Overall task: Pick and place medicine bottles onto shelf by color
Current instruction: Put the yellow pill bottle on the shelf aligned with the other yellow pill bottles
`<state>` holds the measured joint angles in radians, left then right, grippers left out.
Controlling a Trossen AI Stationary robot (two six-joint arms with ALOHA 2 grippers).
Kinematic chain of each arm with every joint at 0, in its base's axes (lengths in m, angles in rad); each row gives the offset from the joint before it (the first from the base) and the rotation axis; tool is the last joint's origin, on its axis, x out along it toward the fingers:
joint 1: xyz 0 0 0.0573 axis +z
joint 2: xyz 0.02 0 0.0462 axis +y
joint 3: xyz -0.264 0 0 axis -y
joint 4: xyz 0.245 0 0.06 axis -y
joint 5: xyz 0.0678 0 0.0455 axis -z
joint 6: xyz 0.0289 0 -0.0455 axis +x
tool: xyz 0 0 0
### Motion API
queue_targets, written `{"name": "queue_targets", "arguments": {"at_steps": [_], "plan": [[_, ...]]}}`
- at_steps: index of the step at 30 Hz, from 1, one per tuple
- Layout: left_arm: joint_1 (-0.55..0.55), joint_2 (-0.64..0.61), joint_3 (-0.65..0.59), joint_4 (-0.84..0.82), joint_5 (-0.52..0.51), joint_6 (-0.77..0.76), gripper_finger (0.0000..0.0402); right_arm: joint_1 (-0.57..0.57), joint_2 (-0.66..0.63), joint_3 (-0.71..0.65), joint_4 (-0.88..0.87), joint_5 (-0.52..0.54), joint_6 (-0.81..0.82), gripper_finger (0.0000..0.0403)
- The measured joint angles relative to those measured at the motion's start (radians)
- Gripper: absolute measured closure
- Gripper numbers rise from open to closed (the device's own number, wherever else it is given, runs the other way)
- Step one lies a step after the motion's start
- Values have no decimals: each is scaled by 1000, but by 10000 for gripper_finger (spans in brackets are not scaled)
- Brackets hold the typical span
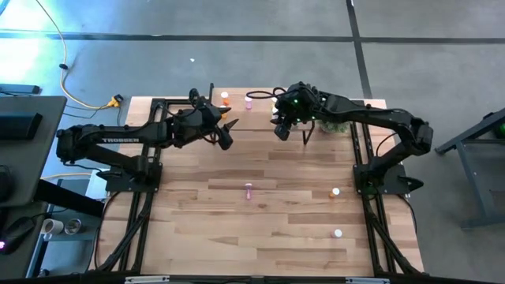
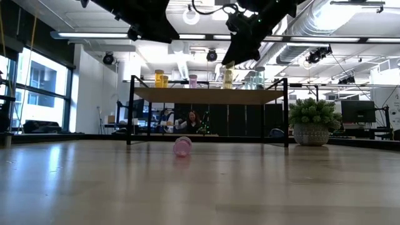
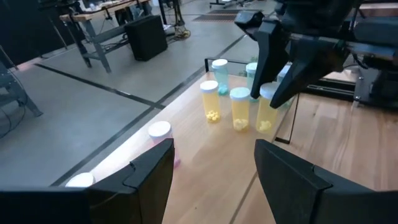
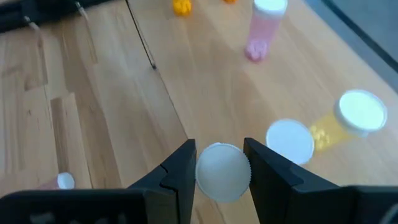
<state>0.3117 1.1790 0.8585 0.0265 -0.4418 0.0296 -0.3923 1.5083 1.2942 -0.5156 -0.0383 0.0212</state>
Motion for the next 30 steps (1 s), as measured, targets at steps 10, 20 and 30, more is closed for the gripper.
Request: {"name": "queue_targets", "arguments": {"at_steps": [10, 20, 30], "plan": [[3, 0, 0, 0, -2, 0, 190, -3, 25, 0, -2, -1, -37, 291], [3, 0, 0, 0, -2, 0, 190, -5, 37, 1, -6, 1, -55, 291], [2, 0, 0, 0, 4, 0, 190, -7, 37, 1, -12, 3, -48, 285]]}}
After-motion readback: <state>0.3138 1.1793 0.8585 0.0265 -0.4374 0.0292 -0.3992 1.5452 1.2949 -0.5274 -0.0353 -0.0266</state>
